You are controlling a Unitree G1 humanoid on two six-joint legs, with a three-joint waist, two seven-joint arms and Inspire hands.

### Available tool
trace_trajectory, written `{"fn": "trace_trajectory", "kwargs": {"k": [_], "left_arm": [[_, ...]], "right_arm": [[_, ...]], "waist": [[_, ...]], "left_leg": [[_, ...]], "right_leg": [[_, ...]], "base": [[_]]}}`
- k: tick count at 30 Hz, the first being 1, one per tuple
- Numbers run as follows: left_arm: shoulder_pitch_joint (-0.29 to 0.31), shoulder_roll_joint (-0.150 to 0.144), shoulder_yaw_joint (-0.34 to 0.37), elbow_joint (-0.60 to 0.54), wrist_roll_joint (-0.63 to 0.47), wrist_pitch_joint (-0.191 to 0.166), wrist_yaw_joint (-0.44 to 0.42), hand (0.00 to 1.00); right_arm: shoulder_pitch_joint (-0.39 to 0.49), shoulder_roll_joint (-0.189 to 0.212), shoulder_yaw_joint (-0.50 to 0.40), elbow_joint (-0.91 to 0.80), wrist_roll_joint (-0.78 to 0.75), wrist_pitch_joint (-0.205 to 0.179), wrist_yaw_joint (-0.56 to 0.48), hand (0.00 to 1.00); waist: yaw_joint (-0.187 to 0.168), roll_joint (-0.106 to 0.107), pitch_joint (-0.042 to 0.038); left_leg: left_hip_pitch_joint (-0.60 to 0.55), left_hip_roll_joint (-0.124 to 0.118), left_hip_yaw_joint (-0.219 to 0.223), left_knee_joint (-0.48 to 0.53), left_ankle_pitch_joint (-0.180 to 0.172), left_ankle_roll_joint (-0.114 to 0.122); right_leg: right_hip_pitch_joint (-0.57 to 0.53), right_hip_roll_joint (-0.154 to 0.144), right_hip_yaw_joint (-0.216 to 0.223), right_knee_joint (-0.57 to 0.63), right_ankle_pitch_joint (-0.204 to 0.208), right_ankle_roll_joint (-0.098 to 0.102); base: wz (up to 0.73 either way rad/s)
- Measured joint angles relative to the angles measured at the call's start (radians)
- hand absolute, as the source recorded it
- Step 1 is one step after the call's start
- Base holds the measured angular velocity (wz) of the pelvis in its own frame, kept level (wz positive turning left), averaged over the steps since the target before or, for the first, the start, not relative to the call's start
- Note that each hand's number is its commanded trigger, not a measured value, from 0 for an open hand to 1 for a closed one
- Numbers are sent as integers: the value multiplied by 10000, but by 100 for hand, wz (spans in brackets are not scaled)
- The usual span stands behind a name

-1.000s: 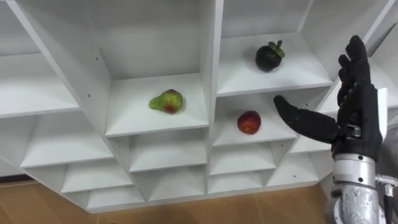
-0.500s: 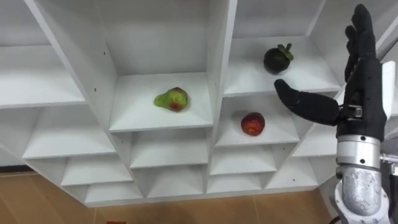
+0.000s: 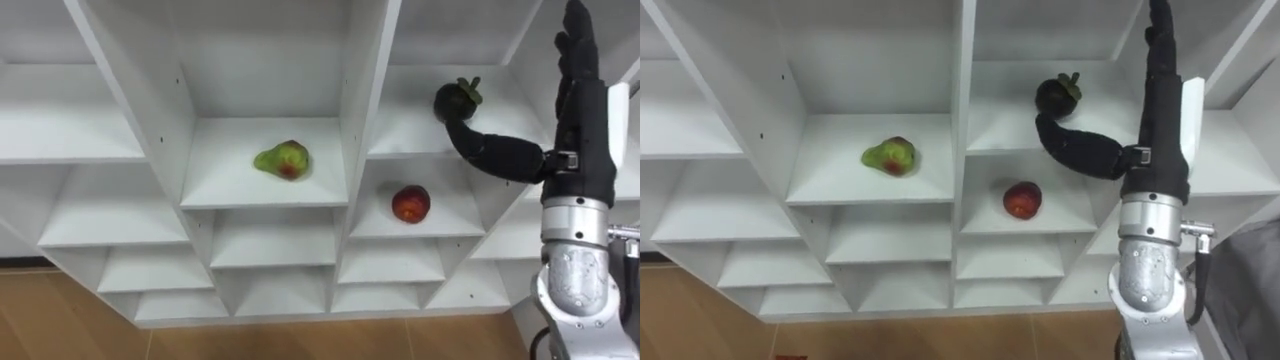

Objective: Collect fruits from the closet

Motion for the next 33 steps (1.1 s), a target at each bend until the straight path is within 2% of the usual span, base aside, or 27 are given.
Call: {"fn": "trace_trajectory", "kwargs": {"k": [6, 15, 18, 25, 28, 33], "left_arm": [[22, -48, 92, 13, 28, 76, 84, 100], [38, -78, 292, -7, 93, 343, -5, 100], [15, -76, 319, -12, 94, 413, -20, 100], [-1, -30, 517, -196, 362, 457, -143, 100], [-17, -18, 468, -214, 361, 477, -196, 100], [30, -18, 467, -408, 377, 582, -215, 100]], "right_arm": [[-557, 1, -180, 618, 59, 10, -8, 0], [-1013, -25, -514, 1855, 42, 44, 7, 0], [-1165, -96, -513, 2077, 130, 238, 68, 0], [-1669, -196, -504, 2245, 185, 355, 143, 0], [-1789, -409, -447, 2387, 373, 383, 258, 0], [-2136, -522, -441, 2896, 607, 623, 511, 0]], "waist": [[109, 6, 5], [153, 15, 23], [171, 9, 23], [321, -81, -21], [440, -87, -22], [497, -77, -10]], "left_leg": [[9, -8, -3, 21, 17, 8], [-23, -38, -268, 14, 83, -4], [-39, -37, -278, 13, 89, -7], [-74, -46, -331, 28, 93, -6], [-71, -66, -438, 42, 95, -3], [-69, -65, -484, 65, 97, -1]], "right_leg": [[24, -11, -8, -10, 0, 0], [105, -28, -258, -11, 0, 0], [94, -27, -260, -12, -1, 0], [21, -28, -273, -9, -1, 0], [26, -33, -292, -6, -1, 0], [79, -37, -374, -14, -1, 0]], "base": [[0], [8], [2], [1], [4], [4]]}}
